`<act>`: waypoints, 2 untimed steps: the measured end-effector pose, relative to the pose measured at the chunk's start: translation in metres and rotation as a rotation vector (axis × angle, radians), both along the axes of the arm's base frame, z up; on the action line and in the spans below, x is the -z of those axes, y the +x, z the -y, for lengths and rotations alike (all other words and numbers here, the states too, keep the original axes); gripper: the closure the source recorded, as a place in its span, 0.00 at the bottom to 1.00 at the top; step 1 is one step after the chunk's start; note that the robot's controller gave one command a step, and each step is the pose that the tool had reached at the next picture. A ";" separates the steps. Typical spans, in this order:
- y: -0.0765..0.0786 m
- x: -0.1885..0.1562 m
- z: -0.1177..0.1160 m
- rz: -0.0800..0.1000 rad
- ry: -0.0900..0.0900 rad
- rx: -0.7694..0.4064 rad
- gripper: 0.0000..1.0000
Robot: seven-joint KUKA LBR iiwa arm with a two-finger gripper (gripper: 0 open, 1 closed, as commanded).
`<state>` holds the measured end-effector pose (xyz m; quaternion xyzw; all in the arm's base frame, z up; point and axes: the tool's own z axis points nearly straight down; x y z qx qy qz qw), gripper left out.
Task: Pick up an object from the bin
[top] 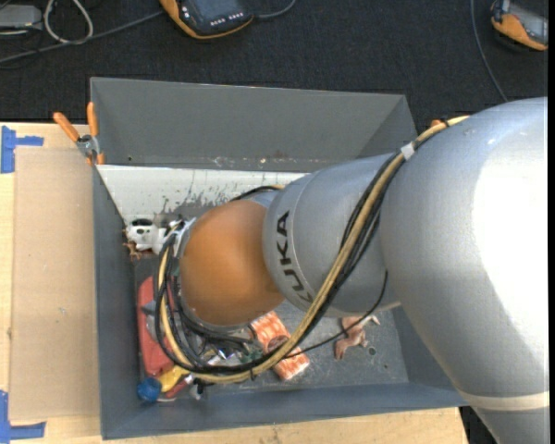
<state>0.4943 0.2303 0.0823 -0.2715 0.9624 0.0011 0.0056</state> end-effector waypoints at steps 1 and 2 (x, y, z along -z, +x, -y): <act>0.012 0.003 -0.013 -0.010 -0.004 -0.047 0.00; -0.001 -0.004 -0.014 0.002 0.001 0.064 1.00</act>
Offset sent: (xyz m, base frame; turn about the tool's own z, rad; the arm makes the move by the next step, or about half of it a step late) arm -0.0040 0.0154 0.0028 0.0596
